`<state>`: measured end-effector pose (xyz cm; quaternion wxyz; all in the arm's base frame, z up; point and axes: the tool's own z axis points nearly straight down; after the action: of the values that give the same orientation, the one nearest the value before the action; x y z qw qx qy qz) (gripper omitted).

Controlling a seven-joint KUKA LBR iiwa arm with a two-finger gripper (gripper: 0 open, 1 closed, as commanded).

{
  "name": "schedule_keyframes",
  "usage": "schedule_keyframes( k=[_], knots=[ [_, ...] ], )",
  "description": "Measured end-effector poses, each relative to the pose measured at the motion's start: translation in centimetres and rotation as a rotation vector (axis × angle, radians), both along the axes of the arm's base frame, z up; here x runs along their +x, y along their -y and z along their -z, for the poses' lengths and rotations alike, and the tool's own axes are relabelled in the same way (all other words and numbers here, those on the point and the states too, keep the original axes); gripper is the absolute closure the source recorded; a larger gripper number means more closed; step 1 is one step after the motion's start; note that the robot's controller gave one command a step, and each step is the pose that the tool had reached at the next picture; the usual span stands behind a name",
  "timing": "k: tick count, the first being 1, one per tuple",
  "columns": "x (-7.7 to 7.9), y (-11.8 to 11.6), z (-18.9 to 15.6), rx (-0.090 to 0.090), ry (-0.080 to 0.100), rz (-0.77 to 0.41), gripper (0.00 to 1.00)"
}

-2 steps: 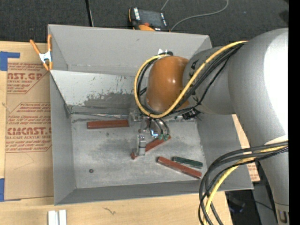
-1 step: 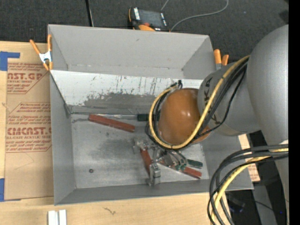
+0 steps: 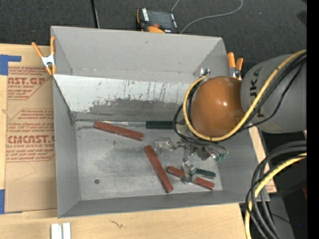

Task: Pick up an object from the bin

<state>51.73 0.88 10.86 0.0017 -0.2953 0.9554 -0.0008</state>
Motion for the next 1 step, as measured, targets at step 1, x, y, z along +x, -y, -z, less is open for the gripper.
schedule_keyframes(
  k=[1],
  knots=[
    [-0.38,4.14,2.6,0.001,-0.005,0.129,0.0]
  ],
)
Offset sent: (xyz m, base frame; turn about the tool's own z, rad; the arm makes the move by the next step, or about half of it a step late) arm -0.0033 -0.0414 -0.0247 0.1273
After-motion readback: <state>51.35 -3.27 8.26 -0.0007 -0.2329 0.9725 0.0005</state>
